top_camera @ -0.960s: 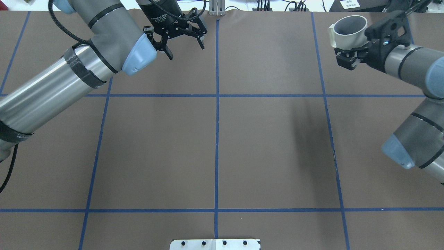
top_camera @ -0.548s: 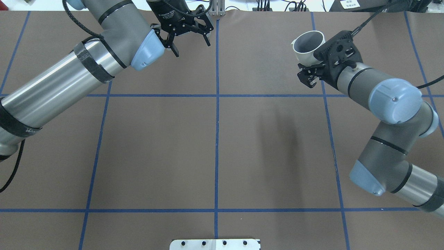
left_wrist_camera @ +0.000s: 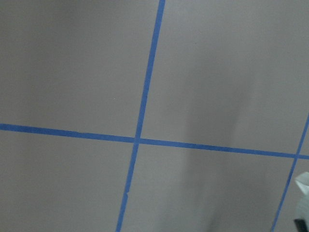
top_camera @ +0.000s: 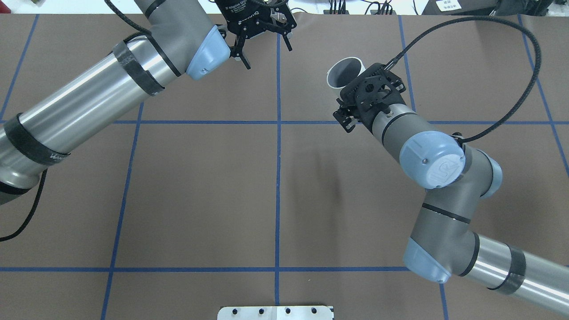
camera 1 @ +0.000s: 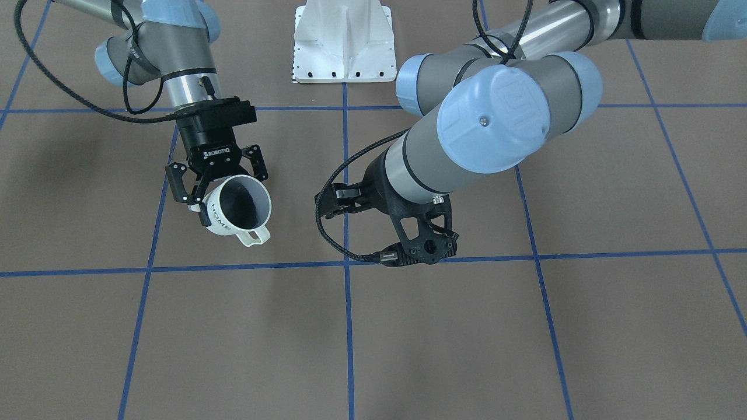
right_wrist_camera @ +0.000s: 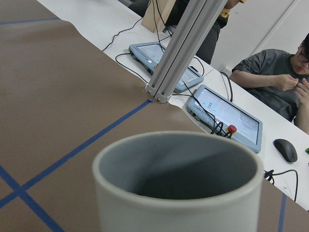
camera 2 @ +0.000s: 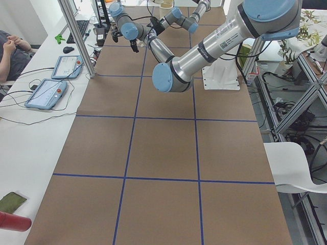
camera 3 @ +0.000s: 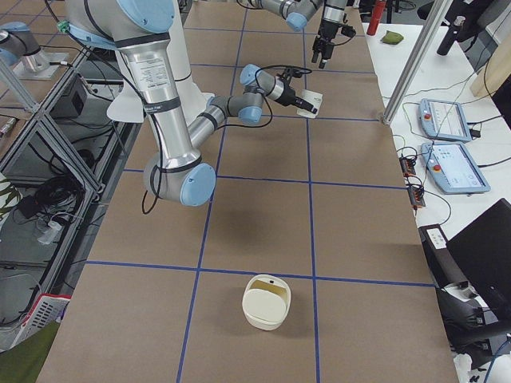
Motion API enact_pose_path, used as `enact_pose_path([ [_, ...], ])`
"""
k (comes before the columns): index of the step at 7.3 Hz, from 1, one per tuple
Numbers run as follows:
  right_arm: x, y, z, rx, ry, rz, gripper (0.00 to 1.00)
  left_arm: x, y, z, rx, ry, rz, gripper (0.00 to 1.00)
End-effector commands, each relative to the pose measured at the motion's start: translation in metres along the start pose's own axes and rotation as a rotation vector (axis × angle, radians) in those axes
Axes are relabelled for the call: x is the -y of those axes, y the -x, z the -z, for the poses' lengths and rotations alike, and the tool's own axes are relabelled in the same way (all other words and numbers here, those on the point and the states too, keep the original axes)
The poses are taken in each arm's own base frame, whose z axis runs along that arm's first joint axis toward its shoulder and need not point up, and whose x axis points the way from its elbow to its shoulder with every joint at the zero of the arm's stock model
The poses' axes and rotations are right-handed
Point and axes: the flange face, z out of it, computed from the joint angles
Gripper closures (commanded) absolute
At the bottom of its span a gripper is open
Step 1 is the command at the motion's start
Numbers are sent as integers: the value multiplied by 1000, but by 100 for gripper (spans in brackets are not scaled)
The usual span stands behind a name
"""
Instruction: Left arm hands cup to right arm to dump lemon
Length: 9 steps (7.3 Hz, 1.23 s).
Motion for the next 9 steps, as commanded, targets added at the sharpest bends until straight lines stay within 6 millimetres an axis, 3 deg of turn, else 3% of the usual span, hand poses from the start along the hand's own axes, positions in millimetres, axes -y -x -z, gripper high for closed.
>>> enact_pose_path([
  [1,11,33,4,-26,-12,19,100,13,5,-12,-35,11,-12,0],
  [3,17,38,5,-40,-12,19,100,13,15,-17,-86,52,-66,0],
  [4,23,44,8,-38,-21,15,100,14,29,-24,-116,48,-79,0],
  [7,30,55,11,-55,-18,28,100,2,41,-19,-212,24,-40,0],
  [9,31,55,11,-55,-20,27,100,-7,64,-23,-283,-51,26,0],
])
